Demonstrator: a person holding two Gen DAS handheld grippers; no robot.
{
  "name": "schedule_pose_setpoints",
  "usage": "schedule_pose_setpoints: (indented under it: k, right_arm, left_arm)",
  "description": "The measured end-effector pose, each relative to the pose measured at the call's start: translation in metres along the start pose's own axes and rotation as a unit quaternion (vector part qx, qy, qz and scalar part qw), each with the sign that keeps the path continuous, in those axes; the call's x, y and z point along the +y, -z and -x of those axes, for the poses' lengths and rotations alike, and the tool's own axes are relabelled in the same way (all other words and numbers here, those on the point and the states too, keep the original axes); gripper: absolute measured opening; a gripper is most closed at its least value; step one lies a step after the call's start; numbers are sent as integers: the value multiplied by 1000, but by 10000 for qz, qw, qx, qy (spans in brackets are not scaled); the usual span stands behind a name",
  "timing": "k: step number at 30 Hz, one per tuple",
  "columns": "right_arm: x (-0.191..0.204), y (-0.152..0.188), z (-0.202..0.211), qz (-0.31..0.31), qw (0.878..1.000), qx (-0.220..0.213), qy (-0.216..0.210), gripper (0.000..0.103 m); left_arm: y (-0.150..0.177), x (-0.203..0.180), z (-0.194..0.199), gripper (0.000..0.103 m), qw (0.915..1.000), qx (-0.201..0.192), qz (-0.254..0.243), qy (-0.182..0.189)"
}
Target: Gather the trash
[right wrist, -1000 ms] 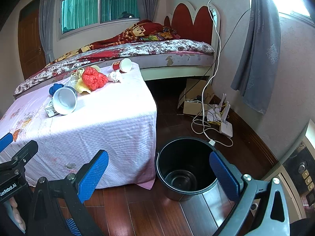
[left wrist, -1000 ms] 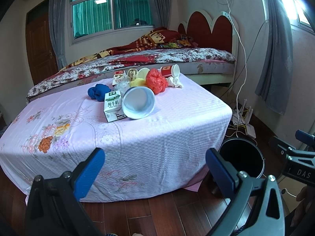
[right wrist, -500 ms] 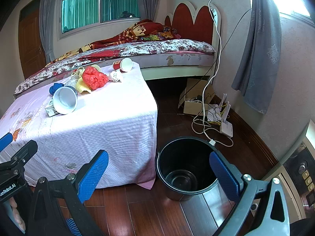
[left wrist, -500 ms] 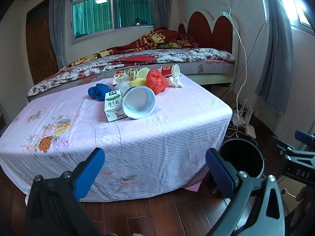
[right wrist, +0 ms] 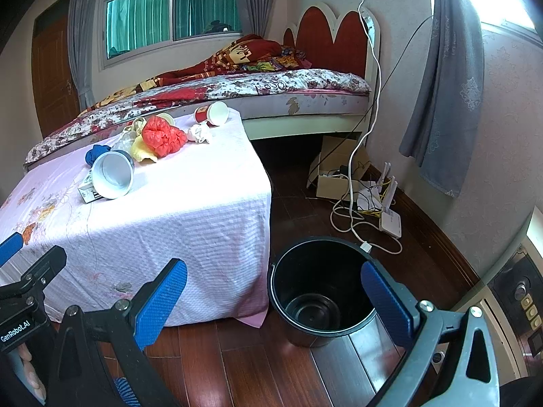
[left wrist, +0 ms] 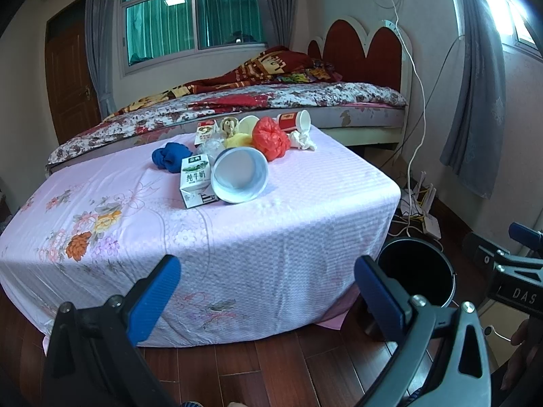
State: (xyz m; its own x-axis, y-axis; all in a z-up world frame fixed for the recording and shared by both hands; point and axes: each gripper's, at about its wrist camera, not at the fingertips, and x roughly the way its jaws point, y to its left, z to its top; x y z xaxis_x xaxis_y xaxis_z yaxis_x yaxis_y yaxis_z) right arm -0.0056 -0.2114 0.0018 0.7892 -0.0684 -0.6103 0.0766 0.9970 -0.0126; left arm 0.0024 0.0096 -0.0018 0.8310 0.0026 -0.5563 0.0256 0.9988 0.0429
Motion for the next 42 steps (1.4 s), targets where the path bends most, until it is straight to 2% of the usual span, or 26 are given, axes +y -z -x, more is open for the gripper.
schedule_pose_setpoints:
  k: [23, 30, 33, 36, 39, 41, 42]
  right_arm:
    - [3, -1, 0, 28, 10000, 2, -24, 103]
    - [18, -10, -14, 131, 9985, 219, -488, 103]
    - [36, -25, -22, 292, 9962, 169, -802, 103]
    - [58, -40, -37, 498, 9946, 31, -913, 103]
    - [78, -55, -61, 659, 9912, -73, -1149, 103]
    - [96, -65, -84, 811, 9880, 261, -1290, 103]
    - [103, -68, -90, 858, 9877, 259, -1283, 103]
  left_arm:
    - [6, 1, -2, 102, 10000, 50, 32, 38]
    - [-4, 24, -9, 102, 9996, 40, 197, -183]
    - [-12, 43, -17, 102, 9992, 84, 270, -288]
    - [-19, 61, -30, 102, 9986, 162, 308, -410]
    - [-25, 85, -44, 102, 9978, 218, 510, -365]
    - [-27, 98, -53, 102, 9968, 282, 626, -402]
    - [-27, 104, -58, 102, 9965, 303, 675, -384]
